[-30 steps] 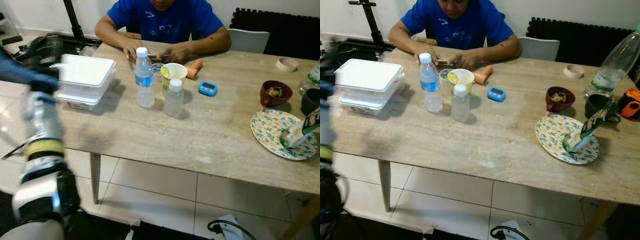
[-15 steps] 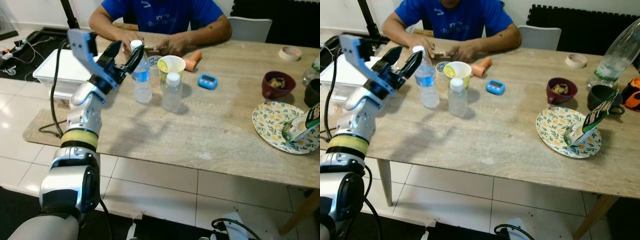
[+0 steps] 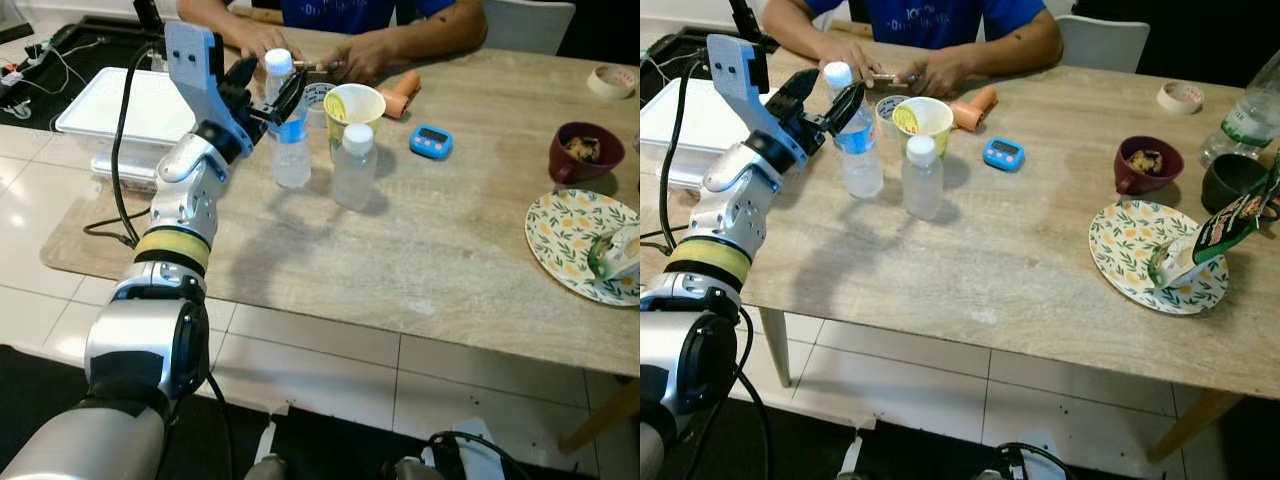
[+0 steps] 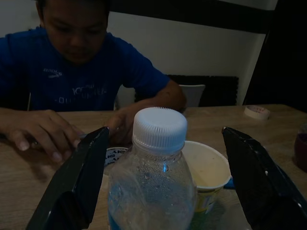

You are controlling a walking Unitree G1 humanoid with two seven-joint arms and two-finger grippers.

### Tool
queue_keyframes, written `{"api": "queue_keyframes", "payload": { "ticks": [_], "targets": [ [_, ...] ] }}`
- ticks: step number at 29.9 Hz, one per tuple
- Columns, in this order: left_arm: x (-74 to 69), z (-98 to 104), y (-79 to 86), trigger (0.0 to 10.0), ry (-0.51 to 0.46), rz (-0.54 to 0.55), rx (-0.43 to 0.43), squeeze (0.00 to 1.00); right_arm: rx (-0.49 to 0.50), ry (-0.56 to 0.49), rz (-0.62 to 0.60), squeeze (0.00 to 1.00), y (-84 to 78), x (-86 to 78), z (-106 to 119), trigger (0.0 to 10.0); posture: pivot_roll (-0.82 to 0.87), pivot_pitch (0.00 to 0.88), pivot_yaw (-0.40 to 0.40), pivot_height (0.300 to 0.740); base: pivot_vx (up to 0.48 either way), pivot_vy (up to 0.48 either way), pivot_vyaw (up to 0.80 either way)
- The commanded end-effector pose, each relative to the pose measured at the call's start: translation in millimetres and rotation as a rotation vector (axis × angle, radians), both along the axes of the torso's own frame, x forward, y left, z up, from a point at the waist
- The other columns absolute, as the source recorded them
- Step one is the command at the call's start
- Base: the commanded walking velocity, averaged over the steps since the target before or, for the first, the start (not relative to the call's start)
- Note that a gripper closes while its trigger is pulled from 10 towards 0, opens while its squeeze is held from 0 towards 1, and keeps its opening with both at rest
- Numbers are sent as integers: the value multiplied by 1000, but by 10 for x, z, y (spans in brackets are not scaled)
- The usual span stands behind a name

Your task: Restocking fridge

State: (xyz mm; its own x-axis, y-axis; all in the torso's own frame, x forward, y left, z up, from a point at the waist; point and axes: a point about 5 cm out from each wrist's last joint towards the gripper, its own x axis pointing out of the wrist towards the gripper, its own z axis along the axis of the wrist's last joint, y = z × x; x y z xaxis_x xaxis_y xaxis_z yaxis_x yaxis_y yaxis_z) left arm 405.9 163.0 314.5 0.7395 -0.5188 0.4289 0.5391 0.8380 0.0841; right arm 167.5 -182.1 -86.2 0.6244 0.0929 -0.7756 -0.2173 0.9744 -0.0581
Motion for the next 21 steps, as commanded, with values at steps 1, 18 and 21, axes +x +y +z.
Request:
{"api": "queue_keyframes", "payload": {
  "ticks": [1,18,21],
  "targets": [
    [14,57,-86,10000,-7,-21,7,0,26,194,-2,0,77,-526,-219,10000,-128,331,35,740,0,0,0],
    [84,156,-185,10000,11,53,77,0,37,195,-10,0,81,-580,-230,10000,-143,344,43,740,0,0,0],
    [87,152,-183,2353,12,62,74,0,37,195,-10,0,81,-581,-230,10000,-143,344,43,740,0,0,0]
  ]
}}
